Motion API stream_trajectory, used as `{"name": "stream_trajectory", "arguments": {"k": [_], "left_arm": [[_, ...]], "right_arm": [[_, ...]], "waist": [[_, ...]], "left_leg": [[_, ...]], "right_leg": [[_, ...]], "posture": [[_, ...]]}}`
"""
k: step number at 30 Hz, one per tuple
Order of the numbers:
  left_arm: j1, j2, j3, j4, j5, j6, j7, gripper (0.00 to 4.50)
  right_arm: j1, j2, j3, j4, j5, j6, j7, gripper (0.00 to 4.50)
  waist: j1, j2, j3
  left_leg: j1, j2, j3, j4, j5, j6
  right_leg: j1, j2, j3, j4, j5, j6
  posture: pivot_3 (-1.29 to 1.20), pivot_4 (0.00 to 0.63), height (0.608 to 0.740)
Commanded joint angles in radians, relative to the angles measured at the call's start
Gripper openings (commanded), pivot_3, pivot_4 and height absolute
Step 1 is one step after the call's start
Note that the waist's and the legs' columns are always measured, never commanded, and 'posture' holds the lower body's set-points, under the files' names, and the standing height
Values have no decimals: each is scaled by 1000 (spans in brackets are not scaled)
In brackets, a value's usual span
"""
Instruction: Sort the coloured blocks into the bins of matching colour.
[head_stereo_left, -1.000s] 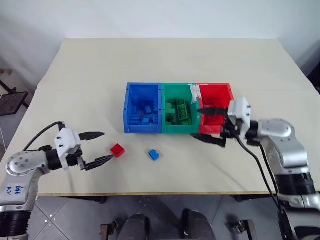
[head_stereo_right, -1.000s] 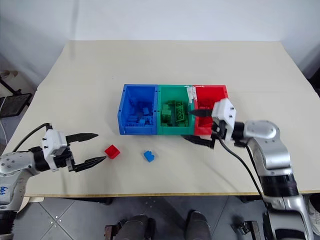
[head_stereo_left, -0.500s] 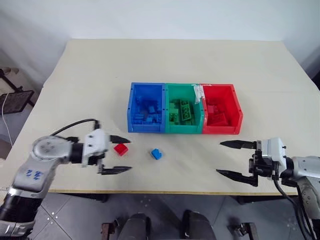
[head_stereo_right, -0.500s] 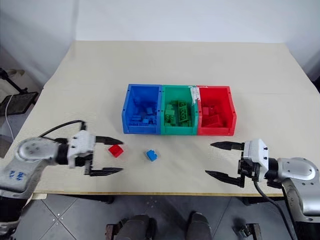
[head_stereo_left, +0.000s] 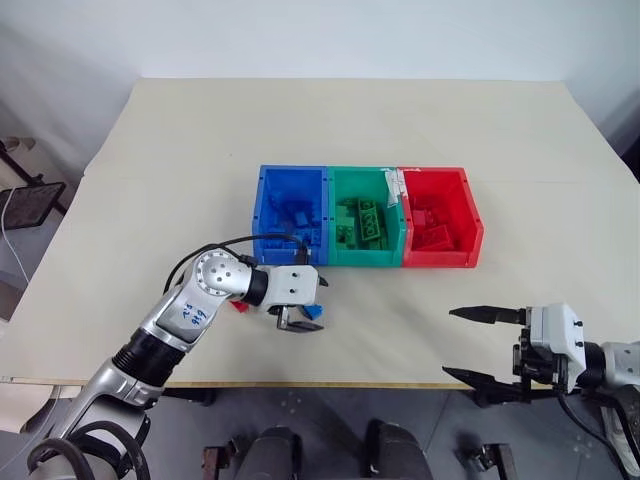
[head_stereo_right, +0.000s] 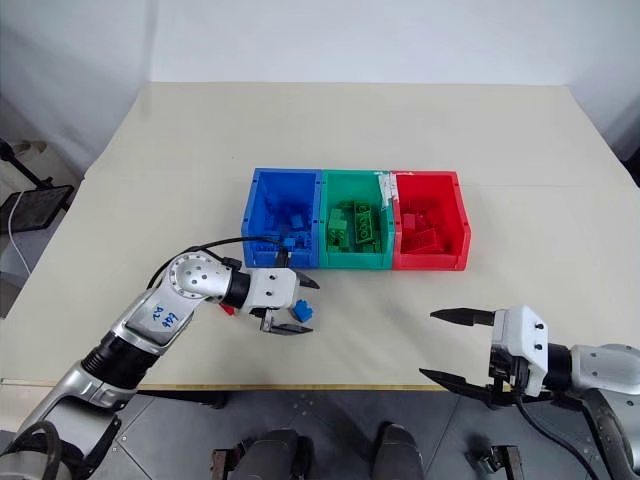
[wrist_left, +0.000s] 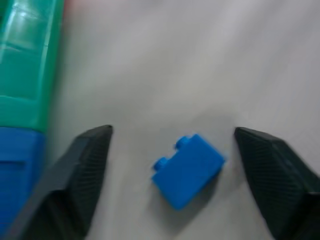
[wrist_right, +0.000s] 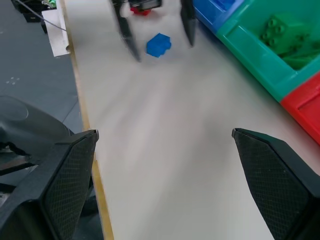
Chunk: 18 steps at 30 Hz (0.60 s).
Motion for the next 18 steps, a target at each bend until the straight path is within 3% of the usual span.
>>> {"name": "stream_trajectory", "arguments": {"k": [1, 5, 12, 15, 18], "left_arm": [[-15, 8, -17, 24, 36, -11, -27, 2678], [4, 44, -6, 8, 27, -7, -72, 1636], [36, -2, 65, -13, -49, -56, -49, 1635], [25, -54, 211, -81, -133, 9, 66, 1635], [0, -68, 279, -97, -145, 81, 140, 1635]], "right_arm": [[15, -18, -33, -38, 23, 24, -16, 4500], [23, -34, -34, -48, 36, 52, -15, 4500], [0, -21, -36, -38, 49, 41, -30, 4500], [-66, 61, -36, -68, 104, 55, -145, 4500], [-110, 124, -35, -96, 121, 64, -238, 4500]], "waist": [[0, 0, 0], [0, 0, 0], [-1, 0, 0], [-1, -3, 2], [1, -2, 1]], "left_leg": [[0, 0, 0, 0, 0, 0], [0, 0, 0, 1, 0, 0], [0, 0, 0, 1, 0, 0], [0, 1, -1, 2, 0, 0], [-3, 1, -9, 5, 0, 0]], "right_leg": [[0, 0, 0, 0, 0, 0], [0, 0, 0, 0, 0, 0], [0, 0, 0, 0, 0, 0], [0, 0, 0, 1, 0, 0], [0, 0, -2, 1, 0, 0]], "posture": [[0, 150, 740], [0, 150, 740], [0, 150, 740], [0, 150, 740], [0, 150, 740]]}}
